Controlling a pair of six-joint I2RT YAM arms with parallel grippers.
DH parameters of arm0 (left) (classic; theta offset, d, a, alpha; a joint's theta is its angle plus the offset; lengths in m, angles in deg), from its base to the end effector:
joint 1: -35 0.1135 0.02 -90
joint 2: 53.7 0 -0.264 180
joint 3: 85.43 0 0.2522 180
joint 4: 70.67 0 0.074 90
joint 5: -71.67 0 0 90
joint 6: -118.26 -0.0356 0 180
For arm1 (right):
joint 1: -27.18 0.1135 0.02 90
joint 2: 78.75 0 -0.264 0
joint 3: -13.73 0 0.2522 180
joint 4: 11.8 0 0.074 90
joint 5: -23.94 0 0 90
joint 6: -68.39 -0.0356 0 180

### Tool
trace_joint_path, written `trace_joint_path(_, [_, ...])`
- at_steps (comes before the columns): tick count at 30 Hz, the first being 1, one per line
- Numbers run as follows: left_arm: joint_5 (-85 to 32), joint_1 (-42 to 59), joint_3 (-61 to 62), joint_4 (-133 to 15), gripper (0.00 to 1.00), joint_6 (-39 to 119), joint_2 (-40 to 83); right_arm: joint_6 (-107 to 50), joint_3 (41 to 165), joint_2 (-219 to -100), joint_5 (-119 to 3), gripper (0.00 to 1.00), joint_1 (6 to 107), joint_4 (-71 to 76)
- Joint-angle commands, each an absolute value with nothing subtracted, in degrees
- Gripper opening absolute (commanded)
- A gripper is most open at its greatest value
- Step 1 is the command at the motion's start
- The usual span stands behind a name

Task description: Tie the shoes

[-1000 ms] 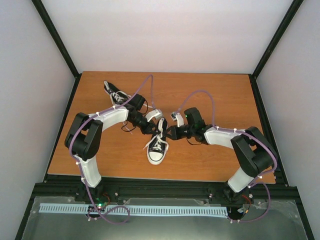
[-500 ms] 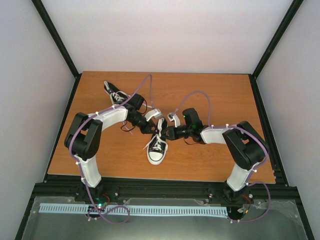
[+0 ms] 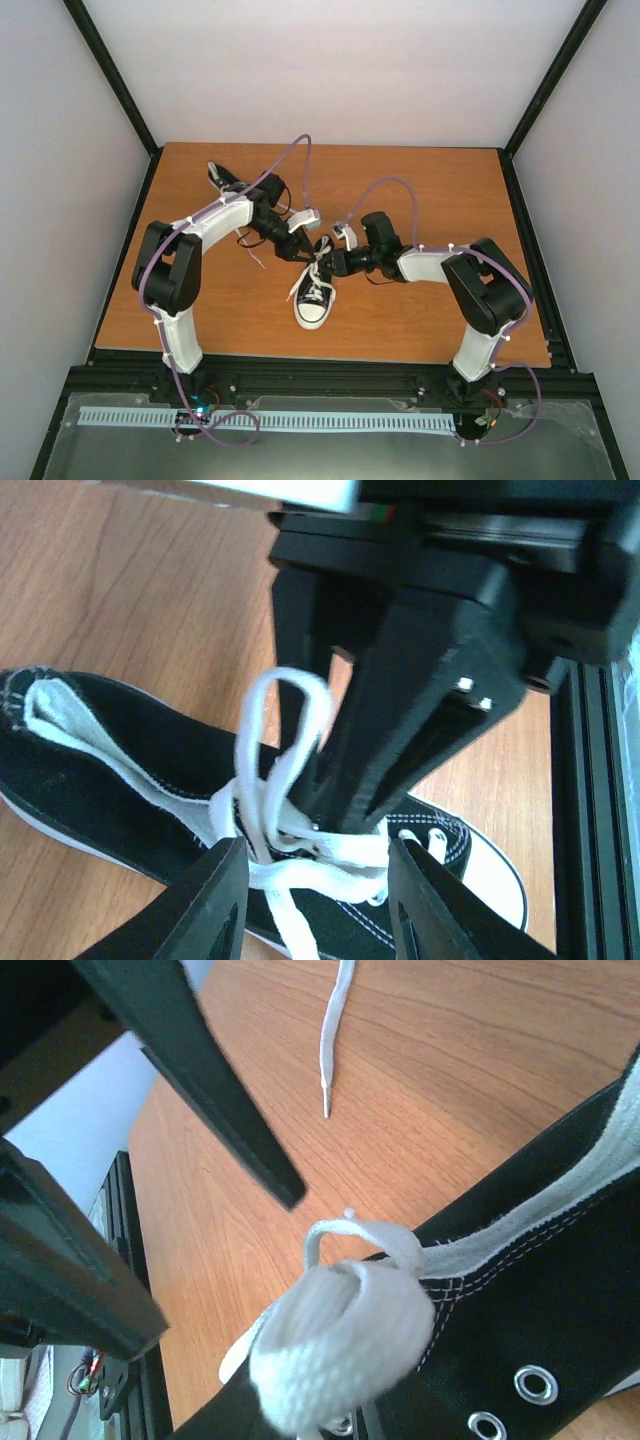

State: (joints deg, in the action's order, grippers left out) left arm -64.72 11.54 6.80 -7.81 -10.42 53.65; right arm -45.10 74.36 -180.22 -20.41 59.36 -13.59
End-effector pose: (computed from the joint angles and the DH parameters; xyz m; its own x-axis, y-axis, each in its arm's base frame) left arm 0.3225 -0.1680 0.2033 -0.4424 0.6619 -0.6052 0.8831 0.2037 -0.4227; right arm 0.2743 0.2027 0.1450 -0.8248 -0.1898 -0.5327 -0.5600 0.4051 0.7227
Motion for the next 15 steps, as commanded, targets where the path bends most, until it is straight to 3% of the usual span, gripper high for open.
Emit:
trace_joint_path(1, [-65.6,12.2,11.8,3.3,0.42,-23.6,55.2,-43.3,75.9,-181.6,-20.8,0.16,59.2,-12.8])
trace_joint_path(8, [-57.3,12.2,6.8,-3.1,0.36,-31.1,51.0,-43.1,75.8,-182.0,-19.7,0.16,59.2,-13.2])
trace_joint_path(12, [-54.9,12.0,2.7,-10.4,0.19,-28.1,49.7,-43.3,75.5,-182.2,-18.0,0.16,59.2,-14.9])
trace_joint_path(15, [-54.8,11.6,2.5,-12.3,0.13,-25.7,50.7,-43.8,75.5,-182.5,-17.6,0.15,59.2,-15.8])
